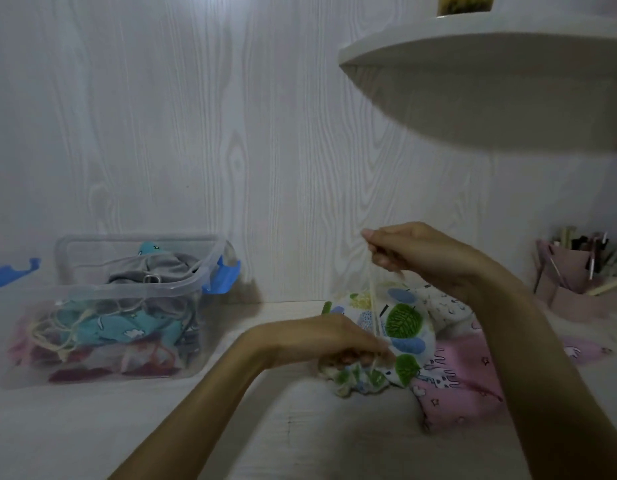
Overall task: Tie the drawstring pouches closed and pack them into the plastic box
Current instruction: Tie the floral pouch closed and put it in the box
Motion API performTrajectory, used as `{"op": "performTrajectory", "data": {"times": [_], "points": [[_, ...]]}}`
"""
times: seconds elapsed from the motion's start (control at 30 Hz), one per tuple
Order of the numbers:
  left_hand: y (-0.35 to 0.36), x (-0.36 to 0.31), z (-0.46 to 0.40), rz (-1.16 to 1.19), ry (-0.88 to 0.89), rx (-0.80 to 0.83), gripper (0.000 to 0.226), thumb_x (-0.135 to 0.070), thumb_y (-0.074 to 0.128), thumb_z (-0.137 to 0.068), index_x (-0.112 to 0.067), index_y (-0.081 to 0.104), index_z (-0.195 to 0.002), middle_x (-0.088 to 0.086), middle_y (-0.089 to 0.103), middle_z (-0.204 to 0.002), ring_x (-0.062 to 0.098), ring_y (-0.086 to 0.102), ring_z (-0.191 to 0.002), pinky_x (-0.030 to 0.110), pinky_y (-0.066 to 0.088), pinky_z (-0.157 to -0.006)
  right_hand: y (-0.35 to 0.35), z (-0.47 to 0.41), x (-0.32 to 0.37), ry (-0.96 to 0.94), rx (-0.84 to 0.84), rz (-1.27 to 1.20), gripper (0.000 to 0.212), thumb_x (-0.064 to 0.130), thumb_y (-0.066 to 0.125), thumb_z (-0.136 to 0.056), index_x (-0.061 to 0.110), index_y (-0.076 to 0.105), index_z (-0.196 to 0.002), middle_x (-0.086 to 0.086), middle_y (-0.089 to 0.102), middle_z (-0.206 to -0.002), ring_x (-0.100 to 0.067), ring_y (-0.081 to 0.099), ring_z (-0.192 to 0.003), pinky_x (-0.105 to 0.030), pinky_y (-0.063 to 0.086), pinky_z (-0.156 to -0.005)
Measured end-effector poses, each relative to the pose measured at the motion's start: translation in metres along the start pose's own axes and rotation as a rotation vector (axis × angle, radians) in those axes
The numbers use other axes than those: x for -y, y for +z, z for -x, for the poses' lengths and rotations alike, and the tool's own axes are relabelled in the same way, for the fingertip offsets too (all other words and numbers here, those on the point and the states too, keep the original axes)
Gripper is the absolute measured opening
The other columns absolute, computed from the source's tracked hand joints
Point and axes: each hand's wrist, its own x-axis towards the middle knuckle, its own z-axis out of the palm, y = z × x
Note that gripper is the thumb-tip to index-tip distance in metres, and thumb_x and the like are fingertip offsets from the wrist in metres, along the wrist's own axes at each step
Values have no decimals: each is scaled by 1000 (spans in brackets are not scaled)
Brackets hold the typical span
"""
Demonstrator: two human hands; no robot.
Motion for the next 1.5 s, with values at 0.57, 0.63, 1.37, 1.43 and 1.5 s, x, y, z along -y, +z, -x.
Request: {"op": "performTrajectory", "data": {"times": [0.57,0.63,1.37,1.43,1.5], "points": [[-38,1,15,472,130,-169,51,-20,32,-95,-24,56,-50,-5,31,-58,6,26,-50,23,26,-56,12,-10,-31,-135,217,304,21,27,73,-80,28,72,-100,9,70,-95,-2,61,-87,-8,44,-67],[-38,0,17,436,142,-163,43,-30,38,-94,-24,57,-55,-7,34,-56,6,27,-50,21,27,-55,19,-12,-31,-170,178,288,16,24,72,-81,27,73,-96,11,71,-87,2,59,-77,-6,42,-63],[-57,16,26,568,44,-331,35,-27,55,-92,2,68,-106,1,71,-81,7,64,-73,16,54,-74,-4,3,-8,-59,78,458,37,32,59,-89,33,54,-126,20,55,-118,-6,60,-95,-19,49,-76],[-57,16,27,569,51,-322,36,-29,57,-90,1,69,-105,3,72,-85,9,65,-78,19,53,-80,8,0,-9,-53,221,496,41,34,62,-87,32,54,-127,18,59,-117,-6,65,-90,-23,51,-83],[-57,15,28,577,54,-323,35,-30,59,-87,-2,71,-103,5,72,-89,10,66,-82,19,54,-81,16,-4,-12,-49,239,487,27,33,65,-86,26,67,-112,14,69,-97,-1,65,-75,-19,49,-77]]}}
